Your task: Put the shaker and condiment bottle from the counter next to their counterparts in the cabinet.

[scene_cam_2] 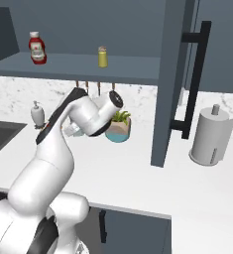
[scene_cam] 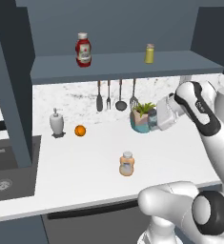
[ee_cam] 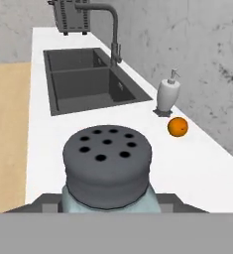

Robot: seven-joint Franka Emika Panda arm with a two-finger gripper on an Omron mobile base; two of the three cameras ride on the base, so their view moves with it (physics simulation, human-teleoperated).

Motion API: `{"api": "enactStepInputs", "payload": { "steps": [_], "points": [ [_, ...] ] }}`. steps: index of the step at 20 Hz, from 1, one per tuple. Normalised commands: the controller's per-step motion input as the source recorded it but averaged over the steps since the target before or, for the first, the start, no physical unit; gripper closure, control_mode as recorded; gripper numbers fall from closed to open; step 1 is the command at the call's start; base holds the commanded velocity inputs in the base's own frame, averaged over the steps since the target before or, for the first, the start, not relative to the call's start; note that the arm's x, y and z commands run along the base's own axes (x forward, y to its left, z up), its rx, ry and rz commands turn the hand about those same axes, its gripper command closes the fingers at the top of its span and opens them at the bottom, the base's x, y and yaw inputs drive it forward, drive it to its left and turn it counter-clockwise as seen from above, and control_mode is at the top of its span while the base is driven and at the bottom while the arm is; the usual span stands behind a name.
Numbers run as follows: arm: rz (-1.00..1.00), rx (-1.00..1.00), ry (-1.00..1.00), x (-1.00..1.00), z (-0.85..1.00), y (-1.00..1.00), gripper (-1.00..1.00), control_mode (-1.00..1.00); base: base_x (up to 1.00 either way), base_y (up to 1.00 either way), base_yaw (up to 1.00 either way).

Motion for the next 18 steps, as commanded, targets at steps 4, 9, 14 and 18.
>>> {"api": "enactStepInputs", "payload": {
  "steps": [4,9,14,18],
  "points": [
    [-0.27,-0.10,-0.01,-0.09,0.89,0.00,1.00,-1.00,0.00,0.00,0.00],
    [-0.29,-0.08,-0.01,-0.16,0.93,0.00,1.00,-1.00,0.00,0.00,0.00],
    [-0.31,-0.06,-0.01,-0.14,0.92,0.00,1.00,-1.00,0.00,0.00,0.00],
    [-0.33,-0.02,0.00,-0.10,0.94,0.00,1.00,-1.00,0.00,0.00,0.00]
  ]
}}
